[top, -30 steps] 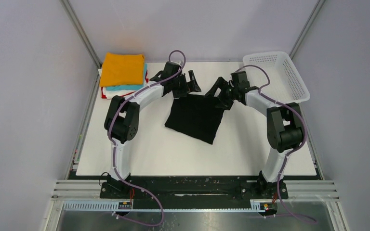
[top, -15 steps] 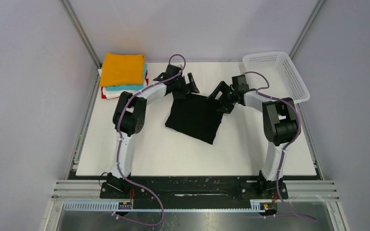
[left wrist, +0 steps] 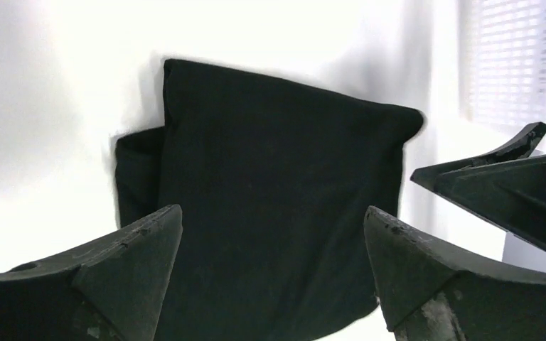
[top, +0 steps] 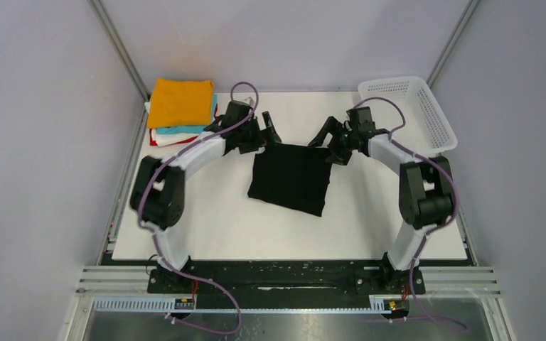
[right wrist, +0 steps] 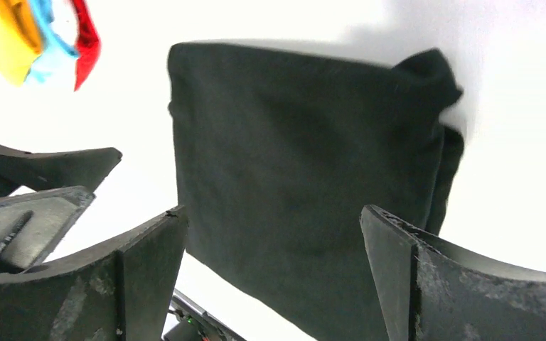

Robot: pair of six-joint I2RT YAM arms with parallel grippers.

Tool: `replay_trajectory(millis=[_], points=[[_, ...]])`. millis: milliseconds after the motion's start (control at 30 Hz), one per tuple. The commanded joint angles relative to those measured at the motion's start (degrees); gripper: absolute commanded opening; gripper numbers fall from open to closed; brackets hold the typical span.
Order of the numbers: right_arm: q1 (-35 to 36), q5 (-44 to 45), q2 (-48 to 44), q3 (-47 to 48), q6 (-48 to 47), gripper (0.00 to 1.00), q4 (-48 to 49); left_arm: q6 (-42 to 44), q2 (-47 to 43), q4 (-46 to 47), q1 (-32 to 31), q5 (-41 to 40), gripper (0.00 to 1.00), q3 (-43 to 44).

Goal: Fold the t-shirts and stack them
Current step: Fold the long partially folded tshirt into a neat square, then put the neatly folded tshirt into the corner of the board with the left arm

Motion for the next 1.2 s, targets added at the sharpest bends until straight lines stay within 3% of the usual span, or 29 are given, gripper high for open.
replay_trajectory(millis=[0,267,533,767,967,1167], points=[[0.3,4.99,-16.06,-4.97,-4.5,0.99,-1.68,2.65,-13.01,1.72,-0.1,-7.63,0.99,-6.21],[-3.24,9.0,-35.03,-23.43,-2.49,0.99,-0.14,5.84,-10.1,-7.05,0.08,-10.49,0.99,-7.35],[-4.23,11.72,-43.87,-25.69,-4.75,0.99,-5.18,5.85,1.35,-10.4,-0.46,-6.93,0.97,-0.57],[-4.48,10.66,-46.54,-26.39,-5.51,0.99,-5.98,5.71,4.94,-10.73,-2.96,-6.33,0.93,-0.58],[-4.55,10.12,-46.78,-26.77,-6.35,1.0,-6.05,4.94,7.7,-12.33,-6.64,-9.71,0.78,0.71],[-4.96,8.41,-45.56,-26.92,-7.65,1.0,-5.87,4.78,11.68,-19.13,-12.25,-23.29,0.36,5.99]])
